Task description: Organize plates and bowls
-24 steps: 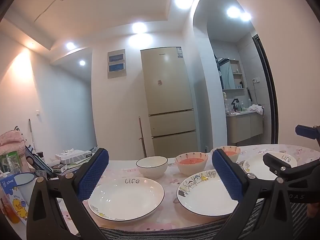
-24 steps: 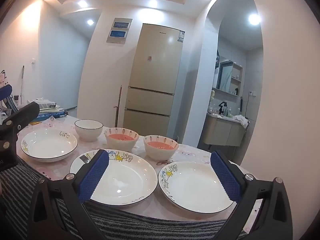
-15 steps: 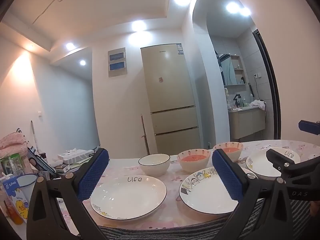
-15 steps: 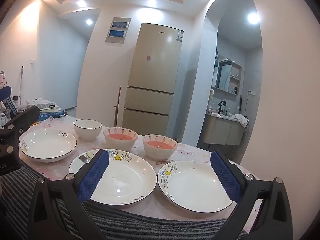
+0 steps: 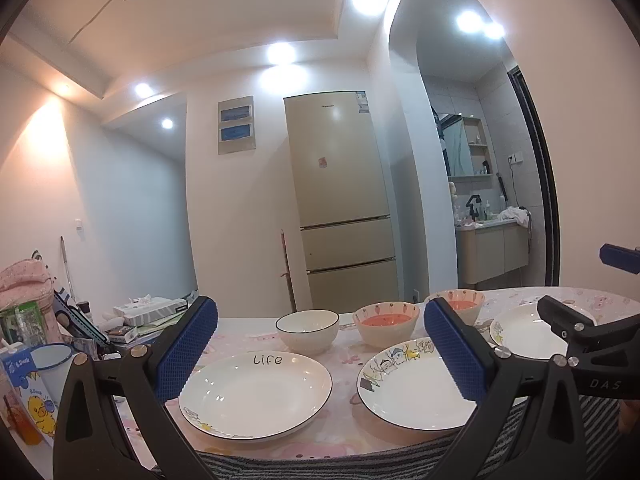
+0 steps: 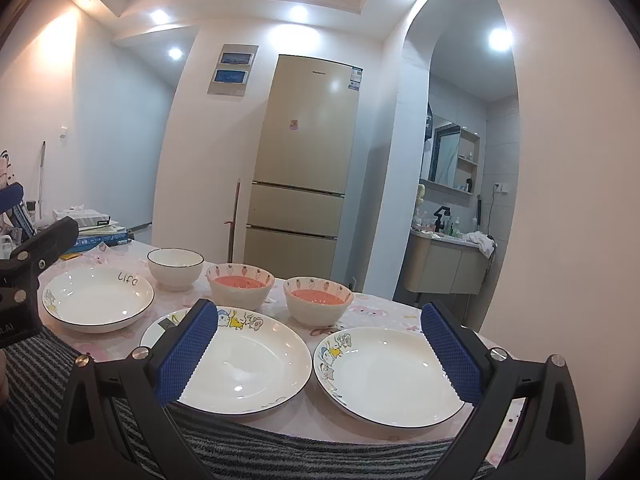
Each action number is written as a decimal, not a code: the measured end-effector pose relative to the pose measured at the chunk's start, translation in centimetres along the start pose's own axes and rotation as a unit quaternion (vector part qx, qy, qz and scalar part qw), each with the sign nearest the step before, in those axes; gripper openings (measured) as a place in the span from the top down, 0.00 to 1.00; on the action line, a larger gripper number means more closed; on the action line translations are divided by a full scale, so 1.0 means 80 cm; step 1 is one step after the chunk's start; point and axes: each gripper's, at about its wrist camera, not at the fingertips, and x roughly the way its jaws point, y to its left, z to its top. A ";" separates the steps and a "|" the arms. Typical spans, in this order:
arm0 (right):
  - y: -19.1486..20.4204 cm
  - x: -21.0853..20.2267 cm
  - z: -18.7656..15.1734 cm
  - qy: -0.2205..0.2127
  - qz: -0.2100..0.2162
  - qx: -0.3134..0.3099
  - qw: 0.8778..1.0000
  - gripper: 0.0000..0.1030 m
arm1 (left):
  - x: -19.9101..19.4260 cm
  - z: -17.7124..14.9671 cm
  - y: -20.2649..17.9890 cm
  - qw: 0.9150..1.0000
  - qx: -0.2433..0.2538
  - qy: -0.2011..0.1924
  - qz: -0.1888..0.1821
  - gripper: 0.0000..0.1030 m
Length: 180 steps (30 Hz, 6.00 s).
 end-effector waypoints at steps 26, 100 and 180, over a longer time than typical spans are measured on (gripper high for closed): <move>0.005 0.002 0.000 -0.001 0.000 0.002 1.000 0.00 | 0.007 0.003 0.004 1.000 -0.017 0.015 -0.006 0.00; -0.004 -0.014 0.041 -0.010 0.036 0.039 0.999 0.00 | -0.026 0.060 0.019 1.000 -0.002 -0.023 0.007 0.00; 0.190 0.467 0.107 0.276 0.222 0.110 0.929 0.25 | 0.433 0.002 0.164 0.917 -0.141 0.372 0.038 0.21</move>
